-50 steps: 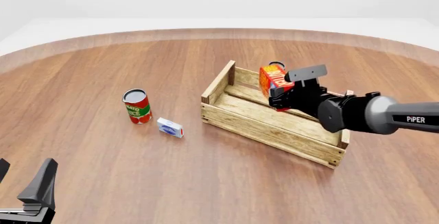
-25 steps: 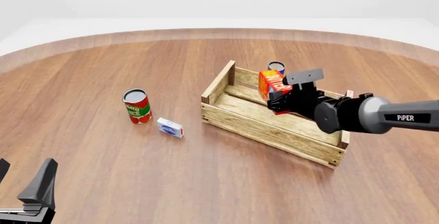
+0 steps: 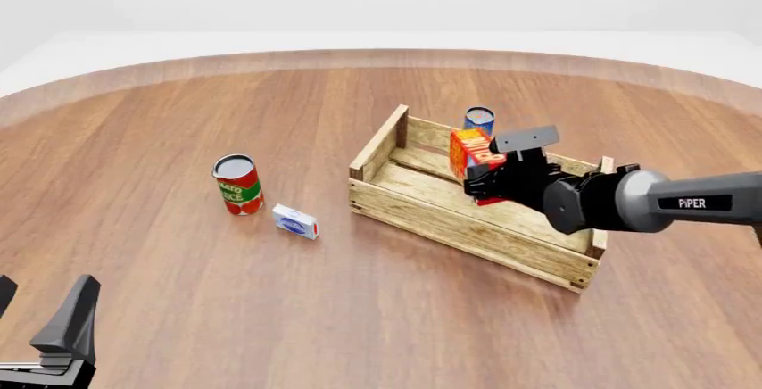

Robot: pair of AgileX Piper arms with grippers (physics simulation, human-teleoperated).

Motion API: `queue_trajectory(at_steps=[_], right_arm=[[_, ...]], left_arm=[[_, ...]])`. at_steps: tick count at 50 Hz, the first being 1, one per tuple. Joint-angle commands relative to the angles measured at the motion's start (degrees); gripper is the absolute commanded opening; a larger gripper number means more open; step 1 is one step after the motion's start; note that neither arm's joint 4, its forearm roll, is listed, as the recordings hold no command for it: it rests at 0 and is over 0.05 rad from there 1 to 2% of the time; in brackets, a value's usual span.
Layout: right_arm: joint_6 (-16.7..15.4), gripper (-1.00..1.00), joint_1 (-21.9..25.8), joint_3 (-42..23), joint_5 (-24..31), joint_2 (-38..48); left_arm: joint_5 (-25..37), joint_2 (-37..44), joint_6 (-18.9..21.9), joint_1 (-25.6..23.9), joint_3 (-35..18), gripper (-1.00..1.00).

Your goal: Pick up the butter and put it in the tray.

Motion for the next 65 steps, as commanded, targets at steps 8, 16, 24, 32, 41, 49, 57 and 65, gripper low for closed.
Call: queue_trajectory(at_steps=[8, 16, 24, 32, 41, 49, 57, 65], right_arm=[[1.28, -1.00, -0.21, -0.86, -0.39, 0.36], [1.45, -1.00, -0.28, -0.91, -0.50, 0.78], [0.95, -1.00, -0.80, -1.20, -0.52, 1.39], [1.08, -1.00, -0.65, -0.89, -0.69, 1.27], [1.64, -1.00, -0.82, -0.80, -0.64, 1.30], [1.93, 1.00, -0.79, -1.20, -0.46, 1.51], [2.06, 1.00, -0.76, -0.95, -0.57, 1.21], [2.39, 1.00, -0.79, -0.66, -0.74, 0.96]], left_arm=[[0.00, 0.00, 0.00, 0.00, 0.00, 1.00], [0.00, 0.00, 0.00, 0.00, 0.00, 1.00], [0.00, 0.00, 0.00, 0.00, 0.00, 1.00], [0.00, 0.00, 0.00, 0.00, 0.00, 1.00], [0.00, 0.00, 0.00, 0.00, 0.00, 1.00], [0.00, 0.00, 0.00, 0.00, 0.00, 1.00], [0.00, 0.00, 0.00, 0.00, 0.00, 1.00], [0.00, 0.00, 0.00, 0.00, 0.00, 1.00]])
